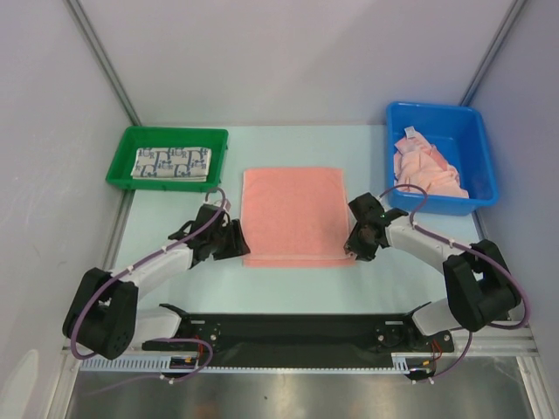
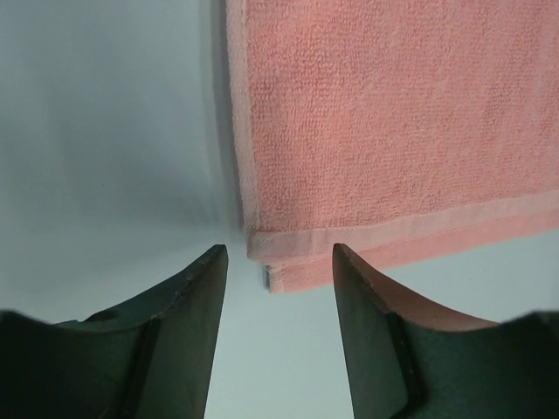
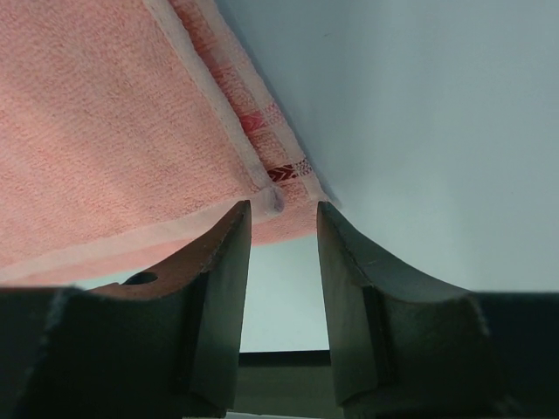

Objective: Fold and stack the towels
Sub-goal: Fold the towel

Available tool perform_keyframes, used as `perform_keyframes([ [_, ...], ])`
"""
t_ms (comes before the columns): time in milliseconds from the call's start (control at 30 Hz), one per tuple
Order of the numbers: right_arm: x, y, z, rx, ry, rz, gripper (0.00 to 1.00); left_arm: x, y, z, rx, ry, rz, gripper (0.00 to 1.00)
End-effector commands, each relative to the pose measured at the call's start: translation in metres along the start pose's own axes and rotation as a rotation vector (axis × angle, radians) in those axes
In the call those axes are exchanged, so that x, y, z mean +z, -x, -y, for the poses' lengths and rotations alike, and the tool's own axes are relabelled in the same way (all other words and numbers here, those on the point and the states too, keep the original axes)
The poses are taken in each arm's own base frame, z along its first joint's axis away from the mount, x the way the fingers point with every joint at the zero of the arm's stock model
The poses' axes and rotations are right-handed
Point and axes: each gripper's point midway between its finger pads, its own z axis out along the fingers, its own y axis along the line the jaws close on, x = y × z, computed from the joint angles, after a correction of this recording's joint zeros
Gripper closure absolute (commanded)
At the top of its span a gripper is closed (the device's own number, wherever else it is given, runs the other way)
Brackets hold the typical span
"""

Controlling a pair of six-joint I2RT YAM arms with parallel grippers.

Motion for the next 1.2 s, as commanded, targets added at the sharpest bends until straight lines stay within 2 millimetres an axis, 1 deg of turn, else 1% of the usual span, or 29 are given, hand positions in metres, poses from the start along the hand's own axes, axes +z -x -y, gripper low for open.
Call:
perform_keyframes([
  [0,0.006,0.001,-0.008,0.031,0.018,0.021,0.59,0.003,0.005,0.006,-0.023,-0.028,0.027,0.44],
  [67,0.008,-0.001,-0.006,0.032,0.015,0.021,0.6,0.005,0.005,0.005,-0.023,-0.024,0.03,0.47],
  [200,0.012,-0.004,-0.003,0.033,0.009,0.016,0.62,0.007,0.0,0.001,-0.03,-0.013,0.015,0.5],
  [400,0.013,-0.004,-0.002,0.031,0.014,0.029,0.73,0.012,-0.008,-0.005,-0.047,0.006,0.004,0.53],
  [433,0.013,-0.004,-0.002,0.03,0.011,0.029,0.76,0.013,-0.009,-0.006,-0.049,0.008,0.0,0.54],
  [500,0.013,-0.004,-0.002,0.027,0.013,0.03,0.8,0.013,-0.008,-0.004,-0.052,0.002,0.001,0.59],
  [533,0.012,-0.003,-0.002,0.027,0.013,0.032,0.84,0.014,-0.007,-0.004,-0.052,0.001,0.002,0.65],
  [567,0.012,-0.002,-0.003,0.026,0.018,0.036,0.86,0.014,-0.007,-0.004,-0.052,0.001,0.002,0.75],
  [600,0.011,-0.002,-0.003,0.022,0.019,0.038,0.88,0.014,-0.006,-0.003,-0.053,0.002,0.003,0.79],
  [633,0.011,-0.001,-0.003,0.021,0.021,0.043,0.94,0.013,-0.006,-0.003,-0.052,0.002,0.003,0.83],
  [667,0.009,0.0,-0.005,0.019,0.026,0.046,0.97,0.012,-0.004,-0.002,-0.054,0.001,0.008,0.92],
  [700,0.007,0.002,-0.006,0.016,0.031,0.052,1.0,0.012,-0.004,-0.001,-0.053,0.0,0.007,0.97],
  [733,0.005,0.004,-0.009,0.012,0.04,0.058,1.0,0.01,-0.001,0.0,-0.052,-0.001,0.012,1.0],
  [1000,-0.009,0.013,-0.012,-0.012,0.044,0.09,1.0,-0.005,0.014,0.009,-0.051,0.0,0.031,1.0],
  [1033,-0.01,0.015,-0.012,-0.015,0.043,0.096,1.0,-0.008,0.021,0.013,-0.045,-0.007,0.04,1.0],
  [1067,-0.011,0.017,-0.01,-0.02,0.032,0.104,1.0,-0.009,0.019,0.013,-0.039,0.003,0.025,1.0],
  [1100,-0.015,0.02,-0.013,-0.023,0.042,0.116,1.0,-0.011,0.021,0.014,-0.035,0.003,0.024,1.0],
  [1167,-0.022,0.024,-0.015,-0.038,0.047,0.131,1.0,-0.017,0.028,0.018,-0.031,-0.001,0.03,1.0],
])
